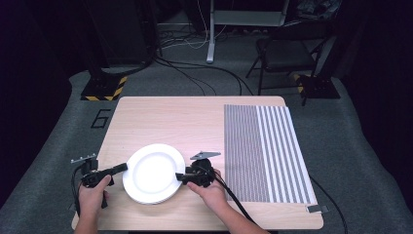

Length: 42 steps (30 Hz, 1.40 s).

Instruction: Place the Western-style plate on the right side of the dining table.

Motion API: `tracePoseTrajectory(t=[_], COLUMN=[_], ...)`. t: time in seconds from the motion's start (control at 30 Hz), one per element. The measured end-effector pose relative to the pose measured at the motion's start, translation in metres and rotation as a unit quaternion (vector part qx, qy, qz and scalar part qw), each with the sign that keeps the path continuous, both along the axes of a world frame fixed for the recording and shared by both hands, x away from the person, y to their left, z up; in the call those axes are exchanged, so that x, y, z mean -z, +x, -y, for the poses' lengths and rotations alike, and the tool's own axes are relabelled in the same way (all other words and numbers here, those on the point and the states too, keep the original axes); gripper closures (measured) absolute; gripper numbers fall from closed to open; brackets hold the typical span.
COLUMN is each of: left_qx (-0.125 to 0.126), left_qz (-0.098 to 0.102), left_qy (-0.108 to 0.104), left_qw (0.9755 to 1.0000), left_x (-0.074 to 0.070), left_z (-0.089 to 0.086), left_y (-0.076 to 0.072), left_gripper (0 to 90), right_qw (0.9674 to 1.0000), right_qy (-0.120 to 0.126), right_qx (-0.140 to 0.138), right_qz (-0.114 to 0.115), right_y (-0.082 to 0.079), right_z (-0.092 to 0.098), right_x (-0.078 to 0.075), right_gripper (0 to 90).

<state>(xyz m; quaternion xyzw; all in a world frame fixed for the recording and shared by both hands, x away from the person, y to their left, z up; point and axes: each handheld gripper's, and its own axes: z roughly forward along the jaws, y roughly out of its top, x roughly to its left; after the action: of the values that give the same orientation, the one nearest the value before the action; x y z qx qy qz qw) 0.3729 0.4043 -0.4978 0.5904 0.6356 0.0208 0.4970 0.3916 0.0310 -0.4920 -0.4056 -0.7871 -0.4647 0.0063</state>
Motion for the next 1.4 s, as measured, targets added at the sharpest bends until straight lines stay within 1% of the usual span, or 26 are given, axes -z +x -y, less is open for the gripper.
tracePoseTrajectory(t=[0.17, 0.27, 0.3, 0.37, 0.43, 0.57, 0.63, 0.67, 0.7, 0.77, 0.9, 1.03, 1.17, 1.2, 1.23, 1.3, 1.33, 1.4], left_qx=[0.004, 0.011, 0.015, 0.019, 0.018, 0.017, 0.017, 0.017, 0.017, 0.017, 0.017, 0.019, 0.021, 0.02, 0.02, 0.02, 0.02, 0.021], left_qz=[-0.001, -0.005, -0.006, -0.008, -0.007, -0.006, -0.007, -0.007, -0.007, -0.006, -0.006, -0.008, -0.006, -0.005, -0.005, -0.006, -0.006, -0.006], left_qy=[0.003, 0.0, 0.003, 0.005, 0.0, -0.005, -0.004, -0.003, -0.003, -0.003, -0.003, -0.004, -0.002, -0.003, -0.004, -0.007, -0.008, -0.01], left_qw=[1.0, 0.9999, 0.9999, 0.9998, 0.9998, 0.9998, 0.9998, 0.9998, 0.9998, 0.9998, 0.9998, 0.9998, 0.9997, 0.9998, 0.9998, 0.9998, 0.9997, 0.9997], left_x=[0.0, 0.001, 0.001, 0.001, 0.002, 0.003, 0.003, 0.002, 0.002, 0.003, 0.003, 0.003, 0.003, 0.003, 0.004, 0.004, 0.004, 0.004], left_z=[0.003, 0.007, 0.009, 0.012, 0.012, 0.012, 0.012, 0.012, 0.012, 0.012, 0.012, 0.013, 0.014, 0.015, 0.015, 0.016, 0.016, 0.017], left_y=[0.0, 0.001, 0.002, 0.002, 0.003, 0.003, 0.002, 0.002, 0.002, 0.002, 0.002, 0.002, 0.003, 0.003, 0.003, 0.003, 0.004, 0.004], left_gripper=[80.9, 80.8, 80.4, 79.9, 79.5, 79.5, 79.3, 79.2, 79.1, 79.1, 79.1, 79.1, 78.7, 78.7, 78.6, 78.3, 77.9, 77.5], right_qw=[1.0, 0.9999, 0.9998, 0.9997, 0.9996, 0.9997, 0.9998, 0.9998, 0.9999, 0.9999, 0.9999, 0.9997, 0.9997, 0.9997, 0.9997, 0.9996, 0.9997, 0.9998], right_qy=[0.005, 0.012, 0.011, 0.015, 0.022, 0.013, 0.009, 0.008, 0.004, 0.007, 0.01, 0.017, 0.017, 0.015, 0.016, 0.016, 0.018, 0.015], right_qx=[0.004, 0.01, 0.012, 0.015, 0.015, 0.015, 0.013, 0.013, 0.009, 0.005, 0.007, 0.018, 0.017, 0.017, 0.02, 0.02, 0.018, 0.012], right_qz=[0.003, 0.005, 0.009, 0.009, 0.005, 0.014, 0.015, 0.009, 0.013, 0.007, 0.007, -0.002, 0.003, 0.008, 0.006, 0.008, 0.004, 0.007], right_y=[0.0, 0.002, 0.002, 0.003, 0.003, 0.003, 0.002, 0.001, 0.001, -0.002, -0.002, -0.002, -0.003, -0.002, -0.002, -0.001, -0.001, 0.0], right_z=[0.003, 0.007, 0.009, 0.011, 0.013, 0.012, 0.012, 0.011, 0.011, 0.009, 0.009, 0.011, 0.014, 0.016, 0.016, 0.018, 0.019, 0.02], right_x=[-0.003, -0.007, -0.008, -0.009, -0.011, -0.011, -0.01, -0.01, -0.009, -0.007, -0.006, -0.008, -0.011, -0.013, -0.014, -0.015, -0.015, -0.016], right_gripper=[50.4, 50.6, 50.6, 51.1, 51.7, 52.8, 54.0, 54.2, 54.2, 53.8, 55.3, 58.9, 60.4, 61.5, 62.2, 63.1, 63.2, 63.1])
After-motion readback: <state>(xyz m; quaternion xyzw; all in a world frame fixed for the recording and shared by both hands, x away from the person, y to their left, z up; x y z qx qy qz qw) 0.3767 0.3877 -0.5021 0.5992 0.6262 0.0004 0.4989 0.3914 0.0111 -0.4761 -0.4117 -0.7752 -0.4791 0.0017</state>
